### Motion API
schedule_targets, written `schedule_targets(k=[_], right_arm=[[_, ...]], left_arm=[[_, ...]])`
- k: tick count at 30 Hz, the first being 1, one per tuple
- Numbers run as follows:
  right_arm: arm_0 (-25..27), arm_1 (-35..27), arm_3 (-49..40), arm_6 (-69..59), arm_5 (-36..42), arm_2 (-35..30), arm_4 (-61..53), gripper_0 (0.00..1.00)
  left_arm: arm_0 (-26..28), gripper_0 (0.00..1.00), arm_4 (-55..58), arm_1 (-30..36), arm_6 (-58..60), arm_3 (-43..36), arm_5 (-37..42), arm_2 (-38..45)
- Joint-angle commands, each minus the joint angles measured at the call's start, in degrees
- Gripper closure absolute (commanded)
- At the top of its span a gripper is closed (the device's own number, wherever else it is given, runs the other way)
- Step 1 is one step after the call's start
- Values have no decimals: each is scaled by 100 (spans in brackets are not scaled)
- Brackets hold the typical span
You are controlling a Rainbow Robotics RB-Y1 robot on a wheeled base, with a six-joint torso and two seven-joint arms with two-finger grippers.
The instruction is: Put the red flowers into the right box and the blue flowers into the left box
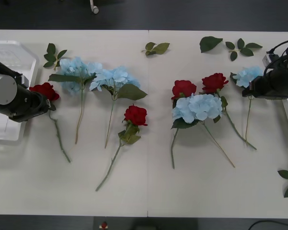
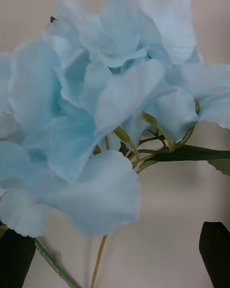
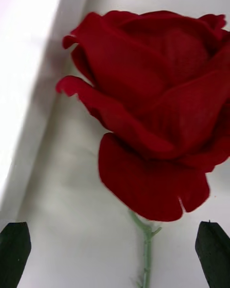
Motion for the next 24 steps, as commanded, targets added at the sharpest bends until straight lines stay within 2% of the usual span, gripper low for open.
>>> schedule_targets(k=[1,24], right_arm=[[-95,252,276,-79,-125,-112,108,0],[-68,937,1164,18,-301,-112,310,0]], left_arm=[[-207,0,-67,-42,179,-17,41,86],[-242,0,-507,-552,285,150,173,77]])
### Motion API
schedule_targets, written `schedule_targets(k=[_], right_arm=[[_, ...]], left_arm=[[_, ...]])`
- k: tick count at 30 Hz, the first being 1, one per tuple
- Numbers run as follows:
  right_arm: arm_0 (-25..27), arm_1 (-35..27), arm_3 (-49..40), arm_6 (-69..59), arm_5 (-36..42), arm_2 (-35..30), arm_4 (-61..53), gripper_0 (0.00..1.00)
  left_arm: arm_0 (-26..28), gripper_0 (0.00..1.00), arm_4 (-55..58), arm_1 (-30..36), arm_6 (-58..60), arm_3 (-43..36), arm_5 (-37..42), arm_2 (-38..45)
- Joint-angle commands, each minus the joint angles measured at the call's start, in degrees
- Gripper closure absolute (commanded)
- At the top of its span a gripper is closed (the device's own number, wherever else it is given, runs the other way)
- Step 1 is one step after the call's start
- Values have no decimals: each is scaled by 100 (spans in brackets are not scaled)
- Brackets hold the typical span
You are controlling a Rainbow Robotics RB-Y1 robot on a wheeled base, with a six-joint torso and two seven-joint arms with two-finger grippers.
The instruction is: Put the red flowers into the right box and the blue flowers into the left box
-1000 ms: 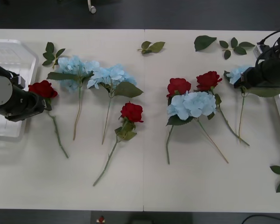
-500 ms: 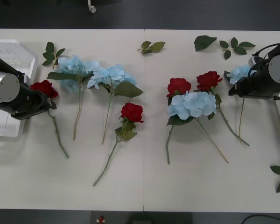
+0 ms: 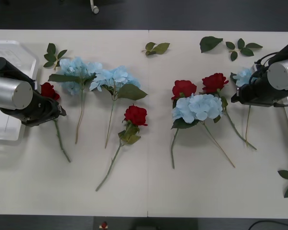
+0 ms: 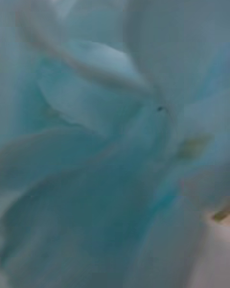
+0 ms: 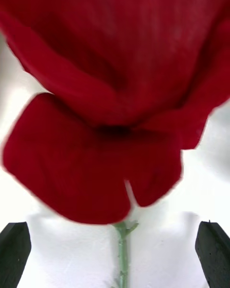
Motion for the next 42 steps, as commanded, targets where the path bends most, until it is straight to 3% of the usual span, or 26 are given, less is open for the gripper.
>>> schedule_targets(k=[1,17,18,20,22,25,27,29,30,33,42], right_arm=[[-71,54,117,17,-41,-112,103,0],[-71,265,556,79,-190,-85,129,0],[-71,292,583,79,-234,-50,129,0],[-80,309,609,79,-278,-24,129,1],[-80,336,662,79,-340,20,129,8],[-80,353,697,79,-357,20,120,27],[-80,362,697,87,-357,29,120,48],[-71,362,697,87,-357,29,120,65],[-80,362,697,87,-357,29,120,80],[-71,353,706,87,-357,29,120,96],[-80,292,714,175,-463,20,103,100]], left_arm=[[-219,0,-124,-47,271,-6,35,76],[-219,0,-274,-232,385,135,35,76],[-219,13,-282,-232,385,135,35,76],[-210,19,-300,-249,385,135,35,59],[-219,28,-326,-249,394,135,26,15],[-219,44,-361,-249,447,135,-27,-64],[-219,55,-370,-258,464,135,-27,-64],[-219,58,-397,-267,473,135,-36,-64],[-210,59,-405,-276,482,135,-36,-64],[-202,59,-441,-293,499,135,-36,-64],[-202,59,-476,-293,526,135,-71,-161]])
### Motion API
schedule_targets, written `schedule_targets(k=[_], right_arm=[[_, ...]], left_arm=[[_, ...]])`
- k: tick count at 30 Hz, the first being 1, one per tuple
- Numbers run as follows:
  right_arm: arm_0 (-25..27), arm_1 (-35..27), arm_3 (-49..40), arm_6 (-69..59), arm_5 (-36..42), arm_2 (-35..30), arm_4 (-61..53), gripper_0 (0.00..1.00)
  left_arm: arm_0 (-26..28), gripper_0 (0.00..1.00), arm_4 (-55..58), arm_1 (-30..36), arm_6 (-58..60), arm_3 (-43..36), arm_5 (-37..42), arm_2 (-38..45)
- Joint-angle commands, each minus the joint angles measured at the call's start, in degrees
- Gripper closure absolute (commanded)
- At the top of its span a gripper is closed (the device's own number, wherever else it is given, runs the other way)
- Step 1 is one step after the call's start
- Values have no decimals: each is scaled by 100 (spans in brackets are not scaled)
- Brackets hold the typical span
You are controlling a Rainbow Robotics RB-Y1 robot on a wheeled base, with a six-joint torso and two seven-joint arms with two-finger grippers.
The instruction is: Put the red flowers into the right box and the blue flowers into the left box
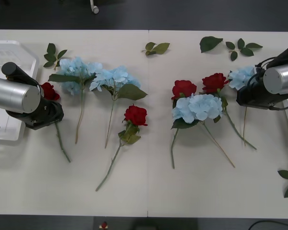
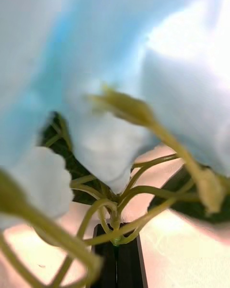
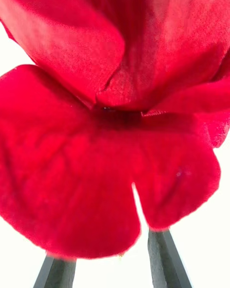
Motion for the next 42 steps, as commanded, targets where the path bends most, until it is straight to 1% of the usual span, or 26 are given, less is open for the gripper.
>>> schedule_targets(k=[1,8,9,10,11,19,22,27,30,31,33,39,42], right_arm=[[-80,-101,25,205,-69,17,8,100],[-141,-435,-89,1400,-121,-89,-45,100],[-141,-505,-133,1585,-86,-115,-115,100],[-141,-584,-168,1717,-51,-142,-220,100],[-141,-663,-212,1892,-16,-168,-379,100],[-141,-1287,-792,2886,195,-344,-1170,100],[-141,-1419,-871,3132,274,-440,-1468,100],[-141,-1674,-959,3765,494,-739,-2268,100],[-141,-1797,-906,4134,555,-801,-3112,100],[-141,-1859,-862,4309,599,-801,-3569,100],[-141,-1946,-827,4696,643,-792,-4096,100],[-141,-2175,-827,5795,907,-801,-5432,100],[-141,-2175,-853,6199,986,-792,-6100,100]], left_arm=[[-201,59,-56,-28,200,-21,-80,-155],[-201,59,-83,-55,226,32,-133,-217],[-201,70,-83,-55,226,41,-133,-217],[-201,93,-83,-55,226,41,-133,-217],[-201,100,-100,-55,226,41,-133,-217],[-201,100,-118,-55,191,6,-230,-191],[-201,100,-144,-46,156,-117,-230,-103],[-184,100,-250,15,-125,-495,-19,249],[-157,100,-276,15,-477,-680,298,653],[-122,100,-276,15,-652,-812,456,847],[-26,100,-276,15,-934,-1111,746,1181],[467,100,-197,15,-1690,-2323,1405,2130],[686,100,-47,7,-2103,-2912,1634,2508]])
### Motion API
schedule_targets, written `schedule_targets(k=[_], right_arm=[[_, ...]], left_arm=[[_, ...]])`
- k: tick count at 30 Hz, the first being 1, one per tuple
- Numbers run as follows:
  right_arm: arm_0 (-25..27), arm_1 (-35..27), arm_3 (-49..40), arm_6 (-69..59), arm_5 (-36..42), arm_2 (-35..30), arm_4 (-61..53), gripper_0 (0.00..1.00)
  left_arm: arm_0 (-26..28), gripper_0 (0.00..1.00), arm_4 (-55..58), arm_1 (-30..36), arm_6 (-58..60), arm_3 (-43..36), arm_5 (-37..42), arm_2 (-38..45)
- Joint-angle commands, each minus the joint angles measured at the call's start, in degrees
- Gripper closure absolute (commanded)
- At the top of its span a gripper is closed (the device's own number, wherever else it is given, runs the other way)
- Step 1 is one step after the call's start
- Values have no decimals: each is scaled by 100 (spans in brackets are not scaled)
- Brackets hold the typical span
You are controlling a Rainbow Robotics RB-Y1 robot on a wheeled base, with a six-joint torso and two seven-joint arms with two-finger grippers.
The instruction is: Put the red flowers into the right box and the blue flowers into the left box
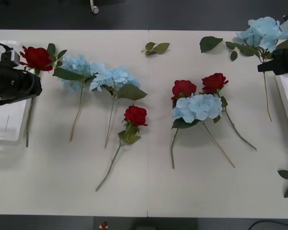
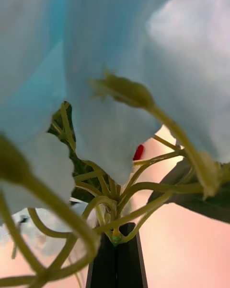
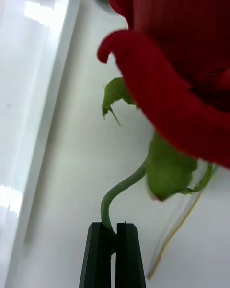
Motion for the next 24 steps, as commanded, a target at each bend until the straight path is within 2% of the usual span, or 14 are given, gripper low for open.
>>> schedule_targets(k=[1,7,11,13,19,24], right_arm=[[-123,-183,-38,645,75,-2,-850,100],[185,-279,-583,1251,-48,-10,-2291,100],[492,-385,-987,1515,-338,-81,-2687,100],[695,-437,-1216,1506,-540,-239,-2704,100],[835,-508,-1321,1436,-716,-265,-2581,100],[844,-543,-970,856,-681,-257,-1579,100]], left_arm=[[304,100,298,8,-823,-908,331,453],[401,100,1238,-168,-1737,-1321,682,1104],[409,100,2143,-273,-2343,-1312,753,1446],[409,100,2785,-273,-2651,-1277,753,1561],[409,100,4086,-273,-3178,-1268,709,1666],[401,100,5378,-273,-3433,-1075,630,1666]])
